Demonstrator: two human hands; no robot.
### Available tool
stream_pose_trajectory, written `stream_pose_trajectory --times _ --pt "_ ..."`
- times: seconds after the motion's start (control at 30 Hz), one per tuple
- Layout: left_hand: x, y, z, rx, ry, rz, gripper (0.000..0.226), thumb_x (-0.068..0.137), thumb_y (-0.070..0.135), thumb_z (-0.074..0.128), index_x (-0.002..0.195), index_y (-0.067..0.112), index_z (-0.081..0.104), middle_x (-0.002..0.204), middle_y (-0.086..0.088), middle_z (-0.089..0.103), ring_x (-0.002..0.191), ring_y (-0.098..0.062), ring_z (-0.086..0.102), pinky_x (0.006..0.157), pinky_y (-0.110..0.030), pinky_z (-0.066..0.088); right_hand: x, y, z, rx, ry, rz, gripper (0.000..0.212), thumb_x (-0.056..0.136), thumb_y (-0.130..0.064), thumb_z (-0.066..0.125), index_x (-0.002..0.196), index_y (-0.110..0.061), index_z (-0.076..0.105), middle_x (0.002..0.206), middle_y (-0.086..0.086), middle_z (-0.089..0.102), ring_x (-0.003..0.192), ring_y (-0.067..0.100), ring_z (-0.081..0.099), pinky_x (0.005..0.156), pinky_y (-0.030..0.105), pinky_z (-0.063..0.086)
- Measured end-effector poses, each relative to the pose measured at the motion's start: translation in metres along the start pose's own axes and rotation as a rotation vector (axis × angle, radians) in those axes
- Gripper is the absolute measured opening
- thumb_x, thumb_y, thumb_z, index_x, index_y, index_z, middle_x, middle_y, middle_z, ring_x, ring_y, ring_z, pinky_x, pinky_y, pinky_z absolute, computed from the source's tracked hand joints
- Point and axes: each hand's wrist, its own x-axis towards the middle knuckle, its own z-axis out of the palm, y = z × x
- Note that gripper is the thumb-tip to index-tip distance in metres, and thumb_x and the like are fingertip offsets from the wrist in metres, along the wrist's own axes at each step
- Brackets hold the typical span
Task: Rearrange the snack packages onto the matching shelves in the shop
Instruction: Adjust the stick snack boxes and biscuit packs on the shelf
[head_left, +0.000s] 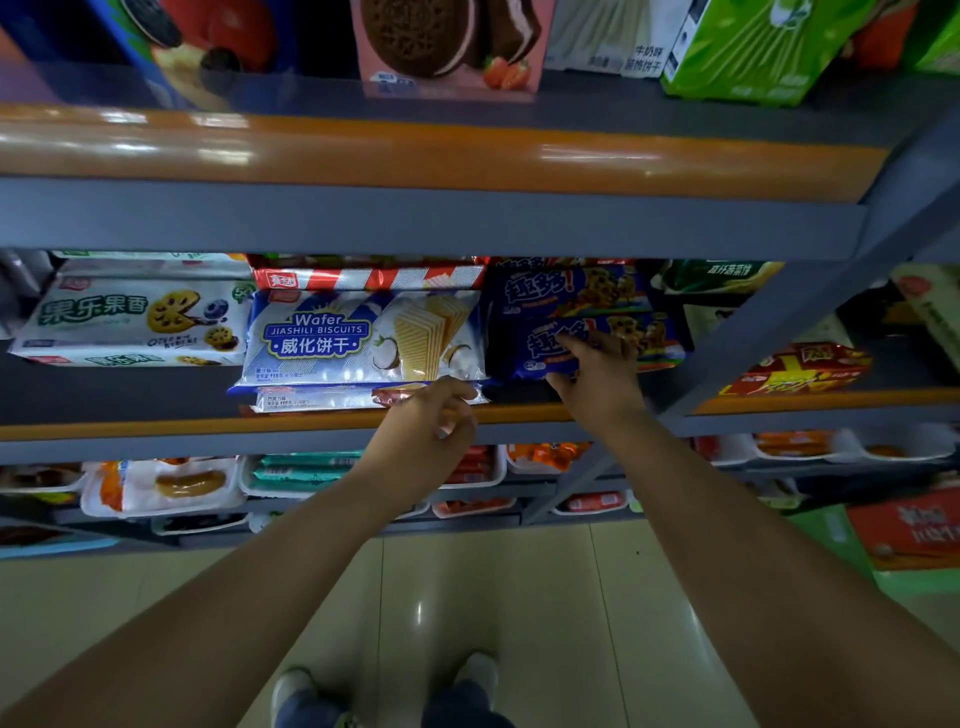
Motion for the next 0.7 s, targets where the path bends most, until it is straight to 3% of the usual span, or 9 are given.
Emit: stream_pose_trajectory --times 0.13,0.27,0.37,0.43,0.53,0.7 --pt "0.0 -0.001 0.004 0.001 -0.001 -0.013 0.024 0.09 0.012 0.053 0.113 0.018 0.056 0.085 0.019 0.058 0.086 -0.014 0.059 0.078 -0.028 0.049 0.001 0.007 0.008 -0.012 -0.022 0.003 0.056 0.092 -0.048 0.049 0.144 -0.034 0.035 0.155 0.009 0.027 0.145 0.034 0.016 0.116 0.051 0.016" --pt "-0.001 0.0 0.008 -0.002 -0.001 -0.026 0.023 0.091 0.013 0.051 0.112 0.02 0.055 0.09 0.008 0.063 0.087 -0.012 0.06 0.077 -0.026 0.05 -0.003 0.006 0.011 -0.005 -0.051 0.027 0.058 0.093 -0.051 0.045 0.147 -0.038 0.027 0.159 0.005 0.016 0.145 0.037 0.011 0.117 0.052 0.016" --pt "-0.002 0.001 0.009 0.01 0.006 -0.019 0.022 0.091 0.011 0.051 0.11 0.02 0.055 0.085 0.019 0.058 0.083 0.0 0.055 0.07 -0.014 0.044 -0.012 0.004 0.006 0.055 0.021 0.004 0.058 0.094 -0.045 0.049 0.147 -0.033 0.029 0.159 0.005 0.018 0.145 0.036 0.011 0.116 0.051 0.018" --pt "-0.004 0.001 0.008 0.023 0.018 -0.014 0.021 0.091 0.011 0.051 0.11 0.018 0.056 0.084 0.02 0.057 0.083 -0.004 0.055 0.07 -0.014 0.043 -0.019 0.002 0.0 0.142 0.075 -0.021 0.057 0.095 -0.038 0.052 0.147 -0.026 0.034 0.155 0.01 0.026 0.143 0.035 0.018 0.112 0.05 0.028" --pt "-0.007 0.002 0.008 0.048 0.045 -0.004 0.022 0.09 0.01 0.052 0.111 0.014 0.058 0.086 0.014 0.058 0.088 -0.011 0.057 0.077 -0.023 0.047 -0.034 -0.001 -0.01 0.31 0.164 -0.094 0.05 0.095 -0.029 0.053 0.143 -0.017 0.041 0.142 0.013 0.041 0.127 0.029 0.042 0.101 0.041 0.043" --pt "-0.013 0.0 0.008 0.107 0.054 -0.007 0.022 0.089 0.012 0.051 0.11 0.015 0.058 0.1 0.001 0.062 0.094 -0.015 0.059 0.081 -0.031 0.051 -0.065 -0.006 -0.024 0.484 0.232 -0.194 0.039 0.096 -0.021 0.053 0.134 -0.015 0.051 0.124 0.008 0.054 0.11 0.018 0.053 0.094 0.03 0.046"
